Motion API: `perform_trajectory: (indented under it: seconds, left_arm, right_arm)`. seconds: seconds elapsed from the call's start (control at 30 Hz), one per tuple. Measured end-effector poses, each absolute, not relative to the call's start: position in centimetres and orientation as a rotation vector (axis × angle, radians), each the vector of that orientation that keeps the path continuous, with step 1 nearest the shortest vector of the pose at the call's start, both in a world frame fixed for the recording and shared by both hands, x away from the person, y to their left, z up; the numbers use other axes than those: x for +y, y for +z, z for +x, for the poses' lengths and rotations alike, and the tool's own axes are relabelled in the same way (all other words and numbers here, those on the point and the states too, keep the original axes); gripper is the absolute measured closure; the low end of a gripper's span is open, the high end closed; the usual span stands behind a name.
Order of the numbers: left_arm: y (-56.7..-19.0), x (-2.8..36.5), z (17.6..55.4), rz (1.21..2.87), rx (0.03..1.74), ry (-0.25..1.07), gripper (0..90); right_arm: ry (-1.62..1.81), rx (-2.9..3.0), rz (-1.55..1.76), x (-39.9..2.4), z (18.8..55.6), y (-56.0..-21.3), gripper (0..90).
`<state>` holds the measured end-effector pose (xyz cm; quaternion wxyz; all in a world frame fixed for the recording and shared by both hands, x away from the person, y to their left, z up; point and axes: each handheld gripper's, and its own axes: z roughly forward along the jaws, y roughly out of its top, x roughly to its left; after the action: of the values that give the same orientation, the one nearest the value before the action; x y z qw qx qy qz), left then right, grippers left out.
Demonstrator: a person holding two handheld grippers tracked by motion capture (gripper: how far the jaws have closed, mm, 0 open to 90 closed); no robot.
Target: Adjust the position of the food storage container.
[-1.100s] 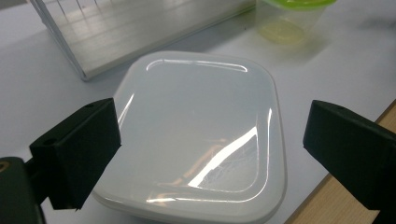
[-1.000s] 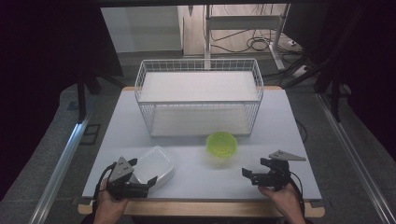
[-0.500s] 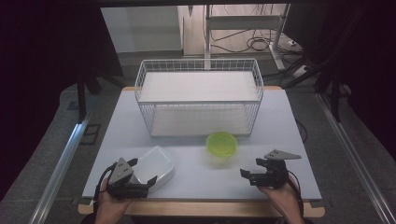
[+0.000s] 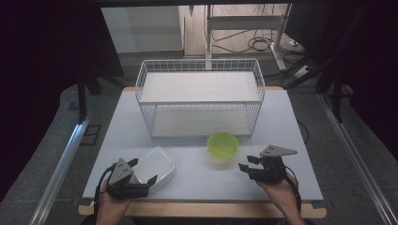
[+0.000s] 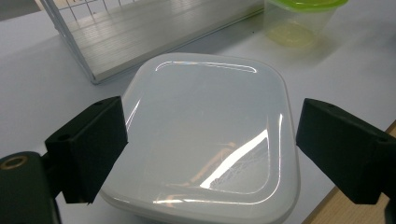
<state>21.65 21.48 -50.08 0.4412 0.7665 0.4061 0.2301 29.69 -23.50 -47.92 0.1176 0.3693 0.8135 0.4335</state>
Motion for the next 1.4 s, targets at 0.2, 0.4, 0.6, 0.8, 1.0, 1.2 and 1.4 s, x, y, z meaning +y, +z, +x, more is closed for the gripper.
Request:
perform_trajectory:
  seconds: [0.2,0.4,0.6,0.8,1.0,1.2,1.4]
  left_arm:
    - [-50.1,21.4,21.7,1.909,1.007,0.570,8.7]
    - [-50.1,21.3,21.7,1.915,1.005,0.568,8.8]
    - [-50.2,21.2,21.7,1.921,1.002,0.567,8.8]
    - [-50.2,21.1,21.7,1.928,0.996,0.566,8.9]
    - [-50.2,21.0,21.7,1.932,0.992,0.565,8.9]
    - [-50.2,21.0,21.7,1.937,0.989,0.565,8.9]
    - [-50.2,21.0,21.7,1.936,0.988,0.563,8.9]
  right_arm:
    - [1.251,2.433,1.029,-21.9,30.7,-47.0,74.0]
    - [1.219,2.462,1.008,-20.7,31.7,-46.6,88.1]
    - [1.220,2.471,0.983,-19.6,32.7,-46.1,89.4]
    - [1.229,2.458,0.983,-18.3,34.2,-46.0,89.3]
    - [1.239,2.441,0.991,-17.1,35.2,-46.0,89.4]
    - [1.254,2.468,0.959,-14.8,36.3,-45.9,89.5]
    - [1.213,2.527,0.901,-12.1,37.3,-46.5,89.3]
